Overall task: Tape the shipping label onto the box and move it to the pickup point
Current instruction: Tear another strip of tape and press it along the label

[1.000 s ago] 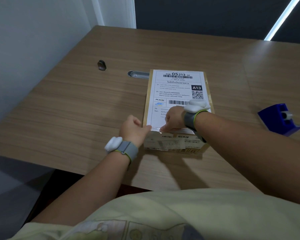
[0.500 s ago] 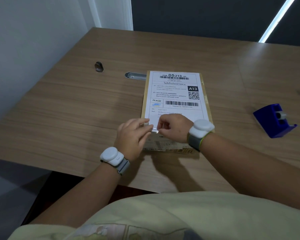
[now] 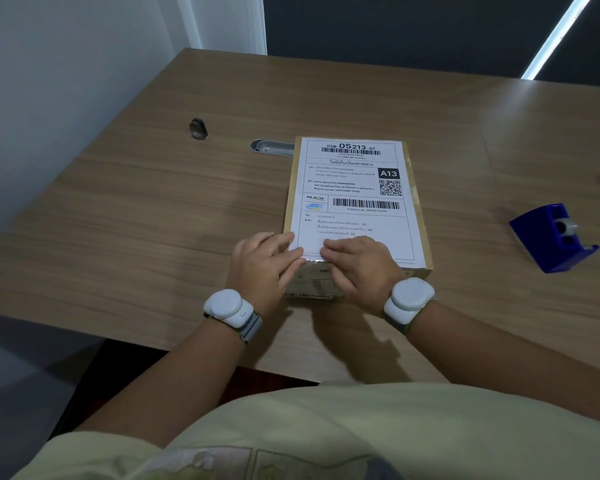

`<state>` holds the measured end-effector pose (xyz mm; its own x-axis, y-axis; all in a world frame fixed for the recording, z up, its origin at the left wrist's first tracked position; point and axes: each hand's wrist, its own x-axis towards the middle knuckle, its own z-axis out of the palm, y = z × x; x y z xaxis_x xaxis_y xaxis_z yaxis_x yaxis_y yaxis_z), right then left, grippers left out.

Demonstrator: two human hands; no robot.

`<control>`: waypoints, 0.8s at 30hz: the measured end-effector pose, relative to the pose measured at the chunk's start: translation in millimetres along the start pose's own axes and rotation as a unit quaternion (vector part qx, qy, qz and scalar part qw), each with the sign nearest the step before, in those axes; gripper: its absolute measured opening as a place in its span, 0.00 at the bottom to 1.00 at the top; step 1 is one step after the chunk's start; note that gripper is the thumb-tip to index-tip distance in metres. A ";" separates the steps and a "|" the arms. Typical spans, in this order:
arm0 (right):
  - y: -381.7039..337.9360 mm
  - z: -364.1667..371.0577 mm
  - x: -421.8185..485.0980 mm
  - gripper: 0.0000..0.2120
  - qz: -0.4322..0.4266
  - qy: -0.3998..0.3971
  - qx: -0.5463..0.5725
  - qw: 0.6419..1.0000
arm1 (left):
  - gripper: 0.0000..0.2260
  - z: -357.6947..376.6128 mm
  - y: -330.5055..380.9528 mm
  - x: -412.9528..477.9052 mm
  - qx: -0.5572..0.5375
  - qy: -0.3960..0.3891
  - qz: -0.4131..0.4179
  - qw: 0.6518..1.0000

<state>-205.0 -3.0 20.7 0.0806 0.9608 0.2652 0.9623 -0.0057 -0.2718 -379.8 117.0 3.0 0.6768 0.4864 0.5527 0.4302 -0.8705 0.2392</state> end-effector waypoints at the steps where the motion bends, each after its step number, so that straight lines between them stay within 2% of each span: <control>1: -2.7 -0.2 1.2 0.15 -0.001 0.015 -0.005 1.000 | 0.08 0.4 1.5 2.6 0.009 0.010 0.010 1.000; 6: -14.4 -3.6 8.9 0.17 -0.006 0.017 -0.039 0.999 | 0.09 2.2 -1.7 15.0 0.003 0.012 0.074 0.997; 10: -15.2 -0.5 18.5 0.21 0.033 0.008 0.057 0.998 | 0.09 6.3 -7.8 16.9 -0.047 -0.018 0.113 0.992; 16: -14.5 2.0 9.5 0.16 0.014 0.079 0.077 0.994 | 0.08 15.1 -17.0 8.1 -0.115 -0.037 0.066 0.990; 21: -15.9 11.7 17.7 0.11 0.059 0.080 0.040 0.994 | 0.08 16.6 -16.0 5.6 -0.124 -0.023 0.058 0.990; 24: -18.0 15.3 17.4 0.11 0.057 0.088 0.005 0.994 | 0.09 17.1 -17.7 4.7 -0.124 -0.034 0.058 0.990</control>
<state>-224.9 18.0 16.1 0.2348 0.8909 0.3889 0.9417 -0.1092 -0.3184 -374.0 136.0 -12.3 0.7550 0.3786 0.5355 0.1934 -0.9087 0.3699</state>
